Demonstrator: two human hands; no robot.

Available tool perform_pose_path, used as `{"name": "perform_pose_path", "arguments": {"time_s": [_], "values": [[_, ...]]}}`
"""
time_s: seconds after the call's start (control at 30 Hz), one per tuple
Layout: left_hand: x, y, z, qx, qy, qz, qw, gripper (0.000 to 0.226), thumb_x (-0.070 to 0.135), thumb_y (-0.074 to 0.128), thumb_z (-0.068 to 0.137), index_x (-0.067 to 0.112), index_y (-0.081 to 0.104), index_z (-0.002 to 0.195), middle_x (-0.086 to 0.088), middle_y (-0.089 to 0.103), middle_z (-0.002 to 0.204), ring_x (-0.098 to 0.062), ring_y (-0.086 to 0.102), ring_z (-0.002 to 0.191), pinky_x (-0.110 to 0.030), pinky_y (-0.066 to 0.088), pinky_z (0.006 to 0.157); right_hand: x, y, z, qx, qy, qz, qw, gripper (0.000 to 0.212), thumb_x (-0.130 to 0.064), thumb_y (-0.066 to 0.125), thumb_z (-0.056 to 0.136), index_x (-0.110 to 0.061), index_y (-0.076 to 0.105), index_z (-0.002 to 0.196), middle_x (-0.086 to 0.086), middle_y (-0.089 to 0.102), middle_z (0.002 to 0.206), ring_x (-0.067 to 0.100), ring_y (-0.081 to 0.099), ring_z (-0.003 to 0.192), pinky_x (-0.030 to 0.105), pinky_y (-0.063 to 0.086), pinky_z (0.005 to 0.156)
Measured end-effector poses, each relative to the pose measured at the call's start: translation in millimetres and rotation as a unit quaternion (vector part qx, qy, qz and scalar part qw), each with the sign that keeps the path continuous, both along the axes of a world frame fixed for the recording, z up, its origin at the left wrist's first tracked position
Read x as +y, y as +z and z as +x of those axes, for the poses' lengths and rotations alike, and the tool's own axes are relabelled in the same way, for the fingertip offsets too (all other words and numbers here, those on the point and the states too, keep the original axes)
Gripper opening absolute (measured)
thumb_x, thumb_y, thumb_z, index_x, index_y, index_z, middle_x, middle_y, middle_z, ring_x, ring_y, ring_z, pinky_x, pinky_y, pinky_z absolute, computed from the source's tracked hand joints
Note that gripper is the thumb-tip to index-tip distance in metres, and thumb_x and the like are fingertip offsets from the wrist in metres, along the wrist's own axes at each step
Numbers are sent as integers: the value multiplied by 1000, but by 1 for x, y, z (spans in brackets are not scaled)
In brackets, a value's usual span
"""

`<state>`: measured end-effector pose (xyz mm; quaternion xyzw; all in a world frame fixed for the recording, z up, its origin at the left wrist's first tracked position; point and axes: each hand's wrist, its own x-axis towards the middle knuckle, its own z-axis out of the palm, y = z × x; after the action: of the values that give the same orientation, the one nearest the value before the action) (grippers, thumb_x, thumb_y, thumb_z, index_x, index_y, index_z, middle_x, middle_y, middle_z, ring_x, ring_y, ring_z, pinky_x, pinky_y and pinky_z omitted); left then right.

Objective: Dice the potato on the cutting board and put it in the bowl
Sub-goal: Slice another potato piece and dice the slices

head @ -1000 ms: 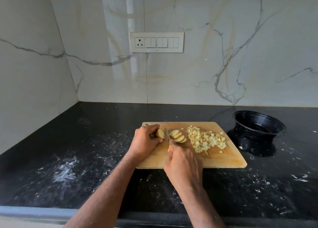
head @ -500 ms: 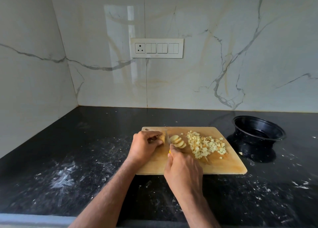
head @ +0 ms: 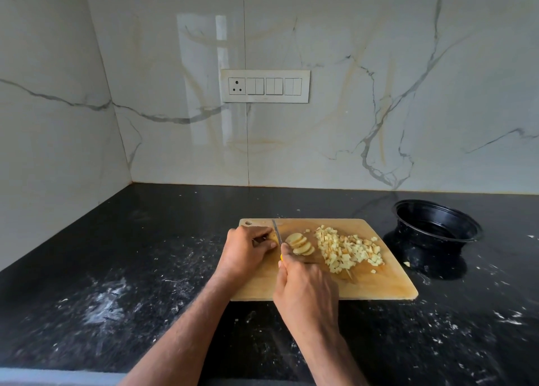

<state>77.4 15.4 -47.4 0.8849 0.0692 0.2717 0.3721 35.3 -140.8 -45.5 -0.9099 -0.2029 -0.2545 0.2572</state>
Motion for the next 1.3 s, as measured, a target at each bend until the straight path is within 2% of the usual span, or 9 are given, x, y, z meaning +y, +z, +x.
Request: {"name": "perform_pose_path", "arguments": {"time_s": [0.1,0.2,0.27,0.5,0.6,0.77,1.03,1.2,1.3], "values": [[-1,1,0,-3,8,16,1000,21,21,81,85,19,80,106,16,75,96,-5,68,88,-3,45,75,-1,-1,0,5,1,-7,1000,46,-38,44,103,-31,47,148,-4,74,84,13,69,69,32,59,60],[-1,3,1,10,1,29,1000,14,23,78,87,19,81,101,3,78,97,-19,68,98,-31,54,90,0,-2,1,16,6,-16,1000,48,-34,43,103,-29,44,150,-6,76,95,11,71,75,32,61,65],[-1,4,2,23,-5,45,999,13,25,77,89,21,81,101,2,78,96,-25,67,97,-39,53,91,1,-2,3,21,9,-25,999,48,-31,43,103,-27,43,151,-7,76,99,10,71,75,31,61,66],[4,6,4,17,-33,32,999,9,20,74,89,15,78,84,6,76,80,-21,68,83,-39,54,81,5,4,8,24,15,-15,999,42,-30,42,105,-25,53,145,-6,74,91,9,67,72,24,57,60],[5,5,4,21,-36,16,999,7,20,73,90,17,79,87,6,77,86,-20,68,92,-40,54,88,8,5,8,28,18,-24,999,42,-31,40,105,-24,51,146,-4,74,94,11,68,77,27,58,63],[5,5,4,24,-37,3,999,10,21,72,92,24,81,94,9,76,92,-25,64,101,-41,53,92,9,7,13,33,13,-23,999,36,-32,39,106,-24,63,132,-7,73,89,7,65,72,20,53,58],[4,5,4,6,-30,-7,1000,8,18,74,92,17,82,93,9,77,86,-10,70,86,-35,57,87,13,9,17,36,15,-37,999,35,-29,43,106,-24,60,135,-8,74,92,5,67,73,20,55,59],[4,5,3,2,-28,9,1000,11,16,72,92,16,81,99,6,78,94,-13,69,94,-34,56,92,16,10,22,54,5,-48,997,30,-32,41,107,-22,69,106,-9,66,76,4,58,60,19,45,50],[-1,5,1,-1,-33,6,999,23,12,73,90,17,79,111,4,77,108,-7,68,104,-19,49,100,19,13,24,97,12,-89,991,16,-19,51,99,-20,67,100,-4,67,83,12,62,70,29,54,61]]}}
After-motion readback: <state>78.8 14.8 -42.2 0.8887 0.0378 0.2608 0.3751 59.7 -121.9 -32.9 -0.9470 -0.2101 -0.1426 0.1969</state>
